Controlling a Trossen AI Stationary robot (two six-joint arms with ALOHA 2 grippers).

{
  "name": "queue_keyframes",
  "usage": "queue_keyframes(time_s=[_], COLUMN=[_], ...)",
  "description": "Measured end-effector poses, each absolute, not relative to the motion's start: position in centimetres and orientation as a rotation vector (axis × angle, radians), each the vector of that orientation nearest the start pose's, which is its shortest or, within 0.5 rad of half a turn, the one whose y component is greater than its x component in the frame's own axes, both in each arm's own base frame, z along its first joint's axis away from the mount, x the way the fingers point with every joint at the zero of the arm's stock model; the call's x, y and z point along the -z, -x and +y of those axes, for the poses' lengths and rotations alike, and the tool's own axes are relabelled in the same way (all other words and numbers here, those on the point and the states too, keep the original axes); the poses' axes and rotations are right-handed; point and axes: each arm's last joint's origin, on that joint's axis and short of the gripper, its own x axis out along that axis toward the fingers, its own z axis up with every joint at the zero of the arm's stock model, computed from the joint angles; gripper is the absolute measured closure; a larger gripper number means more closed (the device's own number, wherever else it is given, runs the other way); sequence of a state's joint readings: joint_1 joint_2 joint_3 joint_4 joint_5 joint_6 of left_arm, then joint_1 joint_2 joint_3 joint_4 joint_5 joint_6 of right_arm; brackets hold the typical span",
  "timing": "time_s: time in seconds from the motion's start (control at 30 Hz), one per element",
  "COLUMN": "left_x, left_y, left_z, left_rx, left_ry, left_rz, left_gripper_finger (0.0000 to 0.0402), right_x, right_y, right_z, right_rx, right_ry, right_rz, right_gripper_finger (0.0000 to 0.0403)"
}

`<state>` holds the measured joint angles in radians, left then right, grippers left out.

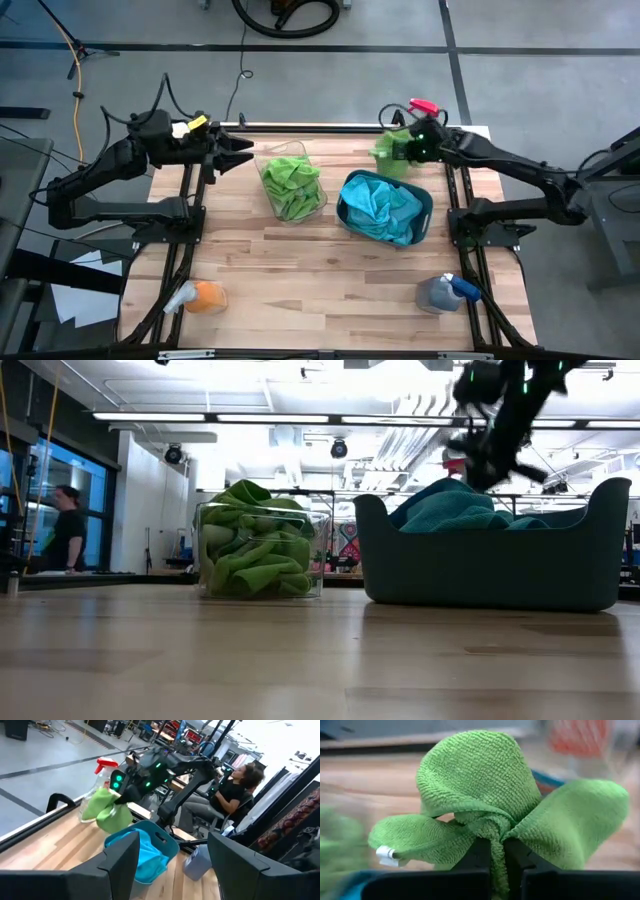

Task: Sort microfiber towel by color & place in baskets
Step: Put the green towel into the transparent bin

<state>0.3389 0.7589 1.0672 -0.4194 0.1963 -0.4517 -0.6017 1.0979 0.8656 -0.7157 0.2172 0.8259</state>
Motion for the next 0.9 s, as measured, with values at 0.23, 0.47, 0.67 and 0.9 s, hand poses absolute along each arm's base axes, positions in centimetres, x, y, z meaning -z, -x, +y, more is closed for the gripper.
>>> queue_keyframes(time_s=[0.23, 0.47, 0.67, 0.9], left_x=[-40.6, -40.5, -40.8, -41.0], left_y=[-13.3, -13.5, -13.7, -16.3], left_z=[4.1, 4.2, 4.0, 3.3], left_rx=[-0.166, -0.165, -0.138, -0.051], left_ry=[0.453, 0.414, 0.379, 0.371], left_rz=[0.076, 0.085, 0.065, 0.032], left_gripper_finger=[0.0178, 0.0178, 0.0178, 0.0178], right_x=[-34.5, -40.9, -42.5, -41.4], right_y=[-18.6, -19.7, -21.2, -25.7], right_z=[-10.1, -6.5, -3.2, -0.4], right_rx=[0.914, 0.714, 0.523, 0.394], right_ry=[-0.739, -0.52, -0.395, -0.282], right_rz=[0.404, 0.233, 0.155, 0.156], right_gripper_finger=[0.0402, 0.0402, 0.0402, 0.0402])
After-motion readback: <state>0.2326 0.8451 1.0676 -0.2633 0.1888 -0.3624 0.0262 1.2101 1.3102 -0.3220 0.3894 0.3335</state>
